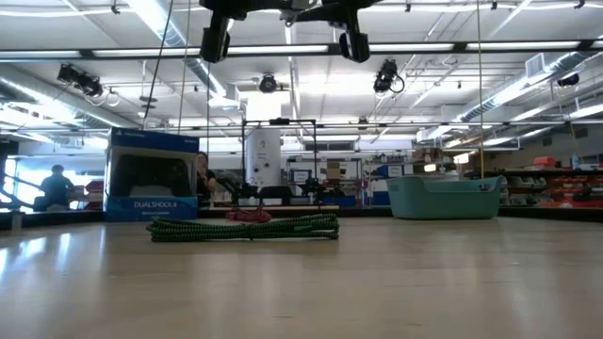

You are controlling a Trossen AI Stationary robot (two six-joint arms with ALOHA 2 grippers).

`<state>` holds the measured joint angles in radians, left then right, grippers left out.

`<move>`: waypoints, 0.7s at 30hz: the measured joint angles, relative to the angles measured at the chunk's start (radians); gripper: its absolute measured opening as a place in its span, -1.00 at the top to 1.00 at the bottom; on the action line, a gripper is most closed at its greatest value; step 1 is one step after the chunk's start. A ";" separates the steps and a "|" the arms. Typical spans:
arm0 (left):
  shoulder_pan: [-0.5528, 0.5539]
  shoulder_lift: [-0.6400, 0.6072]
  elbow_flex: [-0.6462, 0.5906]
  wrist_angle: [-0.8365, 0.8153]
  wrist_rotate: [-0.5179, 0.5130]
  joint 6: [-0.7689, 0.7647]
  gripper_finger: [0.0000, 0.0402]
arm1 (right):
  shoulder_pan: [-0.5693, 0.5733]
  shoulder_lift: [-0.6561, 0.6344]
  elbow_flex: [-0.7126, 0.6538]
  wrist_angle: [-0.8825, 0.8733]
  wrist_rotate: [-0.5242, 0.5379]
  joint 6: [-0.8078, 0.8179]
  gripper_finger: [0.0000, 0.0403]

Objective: Pick and place USB-C Cables
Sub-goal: Put the light blue charger cable into the green bin

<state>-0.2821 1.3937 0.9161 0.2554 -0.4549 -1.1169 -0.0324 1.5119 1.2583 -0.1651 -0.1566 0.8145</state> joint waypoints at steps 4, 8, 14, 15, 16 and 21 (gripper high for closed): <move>0.000 -0.002 0.000 0.000 0.000 0.005 0.64 | -0.017 -0.021 0.000 -0.074 0.018 -0.036 0.83; -0.002 -0.025 0.002 -0.010 0.008 0.019 0.55 | -0.054 -0.034 -0.001 -0.156 0.045 -0.081 0.83; 0.005 -0.093 0.001 -0.122 -0.015 0.063 0.45 | -0.149 -0.092 -0.001 -0.340 0.092 -0.241 0.83; 0.007 -0.106 0.001 -0.128 -0.025 0.058 0.45 | -0.175 -0.102 -0.001 -0.392 0.103 -0.273 0.83; 0.011 -0.116 0.001 -0.131 -0.035 0.057 0.45 | -0.202 -0.111 -0.001 -0.448 0.120 -0.310 0.83; 0.020 -0.139 0.001 -0.061 -0.066 0.088 0.44 | -0.342 -0.119 -0.001 -0.691 0.184 -0.549 0.83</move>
<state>-0.2625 1.2545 0.9171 0.1944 -0.5209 -1.0285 -0.3749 1.3933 1.2575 -0.8561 0.0273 0.2654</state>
